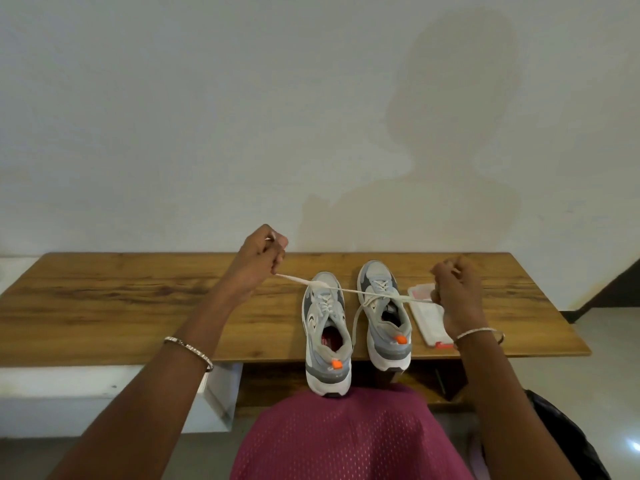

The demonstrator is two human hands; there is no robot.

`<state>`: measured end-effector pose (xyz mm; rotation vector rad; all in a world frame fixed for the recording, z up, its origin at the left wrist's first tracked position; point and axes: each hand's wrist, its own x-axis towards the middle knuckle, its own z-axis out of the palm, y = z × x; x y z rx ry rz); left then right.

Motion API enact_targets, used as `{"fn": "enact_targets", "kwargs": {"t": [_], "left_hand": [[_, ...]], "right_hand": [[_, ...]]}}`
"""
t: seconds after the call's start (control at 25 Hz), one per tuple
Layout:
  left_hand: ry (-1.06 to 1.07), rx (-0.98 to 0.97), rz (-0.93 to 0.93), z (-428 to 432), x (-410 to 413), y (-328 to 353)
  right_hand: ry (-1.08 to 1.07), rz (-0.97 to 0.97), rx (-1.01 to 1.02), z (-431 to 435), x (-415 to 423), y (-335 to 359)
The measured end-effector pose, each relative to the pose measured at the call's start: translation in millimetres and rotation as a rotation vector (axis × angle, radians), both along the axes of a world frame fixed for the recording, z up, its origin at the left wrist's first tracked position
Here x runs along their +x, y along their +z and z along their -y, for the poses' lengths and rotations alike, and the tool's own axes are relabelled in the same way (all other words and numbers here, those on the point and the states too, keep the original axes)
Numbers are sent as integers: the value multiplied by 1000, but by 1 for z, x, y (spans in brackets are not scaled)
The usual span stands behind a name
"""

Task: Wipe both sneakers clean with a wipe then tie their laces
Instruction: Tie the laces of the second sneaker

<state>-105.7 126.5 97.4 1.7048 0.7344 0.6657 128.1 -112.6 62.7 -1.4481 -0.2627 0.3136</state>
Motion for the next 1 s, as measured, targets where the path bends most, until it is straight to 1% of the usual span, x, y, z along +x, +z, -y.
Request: {"fn": "enact_targets", "kwargs": {"t": [0.08,0.12,0.16,0.2,0.24,0.28,0.32,0.36,0.4,0.48,0.52,0.56,0.6,0.64,0.68,0.72,0.76,0.8,0.84,0.88,0.92,0.96,1.0], "left_hand": [[-136,406,-291,-2,0,-6],[-220,605,-457,-3,1,-10],[-291,793,-635,-4,2,-12],[-320,949,-772,-3,3,-13],[-317,1038,-829,-3,6,-15],[-292,1051,-806,-2,6,-18],[-262,996,-729,-2,6,-22],[-236,884,-630,-2,6,-26],[-226,727,-525,-1,7,-29],[-251,300,-343,7,12,-33],[-249,83,-263,13,17,-34],[-232,-105,-186,20,22,-36],[-211,-278,-96,24,28,-39],[-187,-451,15,27,33,-42],[-147,-630,135,31,37,-46],[-96,-789,237,34,41,-50],[-54,-881,300,36,46,-53],[-34,-889,317,36,49,-58],[-32,-830,296,36,52,-62],[-50,-721,245,34,53,-65],[-65,-585,172,31,53,-69],[-79,-439,86,27,52,-71],[-92,-301,6,21,50,-74]], "right_hand": [[70,560,-426,5,4,-6],[157,761,-641,8,6,-6],[275,873,-837,10,9,-5],[384,927,-991,12,11,-4],[475,940,-1056,14,14,-6],[537,915,-1004,15,13,-9],[560,832,-846,15,9,-11],[554,682,-629,15,2,-13],[538,470,-386,11,-7,-13],[528,-26,86,-5,-26,-9],[519,-259,267,-16,-36,-5],[496,-446,405,-27,-44,0],[456,-583,500,-38,-51,3],[408,-657,526,-47,-55,3],[371,-642,466,-53,-58,2],[345,-515,334,-56,-59,-1],[353,-290,151,-55,-57,-6],[387,22,-81,-53,-52,-14],[448,361,-331,-51,-46,-22],[537,665,-562,-50,-40,-31],[622,890,-745,-49,-35,-39],[661,1007,-852,-49,-31,-45],[654,1028,-899,-46,-29,-48]]}}
